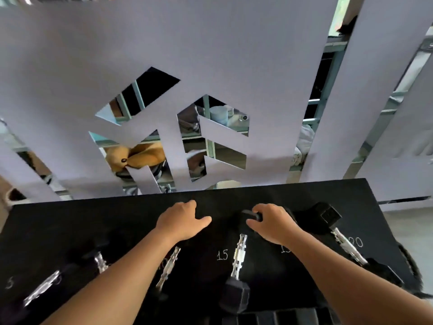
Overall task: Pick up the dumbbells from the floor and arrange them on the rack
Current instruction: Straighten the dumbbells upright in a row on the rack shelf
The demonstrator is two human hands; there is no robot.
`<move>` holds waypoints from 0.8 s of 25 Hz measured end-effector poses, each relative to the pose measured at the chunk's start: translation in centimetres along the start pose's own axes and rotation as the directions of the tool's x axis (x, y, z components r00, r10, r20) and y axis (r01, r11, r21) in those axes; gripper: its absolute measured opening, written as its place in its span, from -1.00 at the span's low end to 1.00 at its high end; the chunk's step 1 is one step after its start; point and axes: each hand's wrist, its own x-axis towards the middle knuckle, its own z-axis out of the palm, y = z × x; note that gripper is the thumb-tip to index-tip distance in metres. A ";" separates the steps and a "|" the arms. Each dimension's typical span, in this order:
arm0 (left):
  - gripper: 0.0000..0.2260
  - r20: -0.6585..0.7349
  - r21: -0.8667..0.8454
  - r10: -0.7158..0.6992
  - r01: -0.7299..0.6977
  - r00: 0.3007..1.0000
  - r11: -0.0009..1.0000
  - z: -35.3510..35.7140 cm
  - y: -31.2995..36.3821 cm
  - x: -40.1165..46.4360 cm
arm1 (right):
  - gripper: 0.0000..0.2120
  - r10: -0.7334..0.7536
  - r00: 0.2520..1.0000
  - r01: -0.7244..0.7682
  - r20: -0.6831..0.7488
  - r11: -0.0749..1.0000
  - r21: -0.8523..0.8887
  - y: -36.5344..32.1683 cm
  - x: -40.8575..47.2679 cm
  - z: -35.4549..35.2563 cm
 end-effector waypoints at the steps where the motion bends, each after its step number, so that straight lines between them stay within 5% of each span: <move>1: -0.38 -0.011 -0.007 -0.035 0.035 0.999 0.999 -0.4 -1.8 -1.3 | -0.55 -0.034 0.999 0.034 0.015 0.999 -0.005 -1.9 0.1 0.6; 9: -0.37 -0.033 -0.088 -0.270 0.266 0.962 0.960 -2.3 -19.4 -9.9 | -0.45 -0.166 0.978 0.169 0.125 0.986 -0.013 -18.7 1.2 8.7; 20: -0.44 0.076 -0.073 -0.347 0.353 0.935 0.933 -1.7 -41.7 -16.2 | -0.57 -0.325 0.906 0.333 0.270 0.943 0.017 -39.3 1.6 23.1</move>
